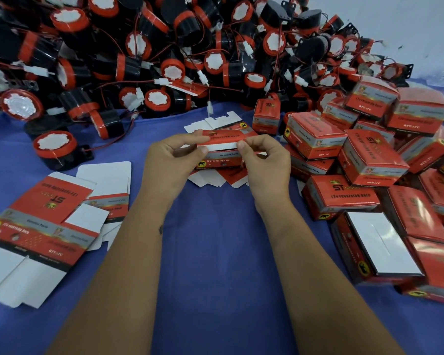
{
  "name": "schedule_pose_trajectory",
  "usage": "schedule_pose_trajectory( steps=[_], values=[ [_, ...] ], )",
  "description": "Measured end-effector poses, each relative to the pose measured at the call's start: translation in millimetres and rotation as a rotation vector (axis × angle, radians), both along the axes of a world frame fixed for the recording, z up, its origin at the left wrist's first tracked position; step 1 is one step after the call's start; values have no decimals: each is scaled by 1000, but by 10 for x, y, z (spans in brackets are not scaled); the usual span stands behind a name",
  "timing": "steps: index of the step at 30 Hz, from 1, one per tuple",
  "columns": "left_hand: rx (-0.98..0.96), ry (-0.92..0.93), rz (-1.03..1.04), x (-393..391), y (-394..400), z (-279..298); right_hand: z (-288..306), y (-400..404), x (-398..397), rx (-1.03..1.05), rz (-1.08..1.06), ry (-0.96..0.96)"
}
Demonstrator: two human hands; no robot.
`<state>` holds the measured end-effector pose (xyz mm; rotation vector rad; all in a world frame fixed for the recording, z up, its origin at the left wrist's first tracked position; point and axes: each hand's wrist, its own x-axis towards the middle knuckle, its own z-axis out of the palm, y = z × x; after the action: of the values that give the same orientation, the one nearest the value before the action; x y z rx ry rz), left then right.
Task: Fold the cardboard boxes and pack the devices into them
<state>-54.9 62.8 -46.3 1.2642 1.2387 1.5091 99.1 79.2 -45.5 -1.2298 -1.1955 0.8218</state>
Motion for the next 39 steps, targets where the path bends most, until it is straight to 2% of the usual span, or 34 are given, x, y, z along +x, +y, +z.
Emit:
schedule_pose_trajectory(
  steps=[7,15,17,20,22,25,28,32,35,37,39],
  values=[
    [105,381,60,45,-1,-55,36,-26,72,-60,127,71],
    [122,446,158,103,23,-74,39,-6,140,-74,198,135],
    [154,585,222,127,5,-76,25,1,119,-45,197,79],
    [353,896,300,205,-26,-51,-33,20,68,42,146,-106],
    [386,943,253,291,-52,-36,-63,31,63,77,110,-273],
    [283,876,234,354,-69,-22,-75,24,64,107,102,-392],
    [257,771,209,311,-104,-23,-77,-46,-4,174,160,-518],
    [153,167,101,243,-146,58,-29,-92,34,238,135,-738],
    [129,-136,121,211,-125,99,21,-62,111,272,-5,-924],
    [90,-170,157,203,-94,101,24,-39,114,245,-168,-1060],
    [40,-83,177,203,-60,72,7,-16,128,179,-383,-1147]
  ],
)
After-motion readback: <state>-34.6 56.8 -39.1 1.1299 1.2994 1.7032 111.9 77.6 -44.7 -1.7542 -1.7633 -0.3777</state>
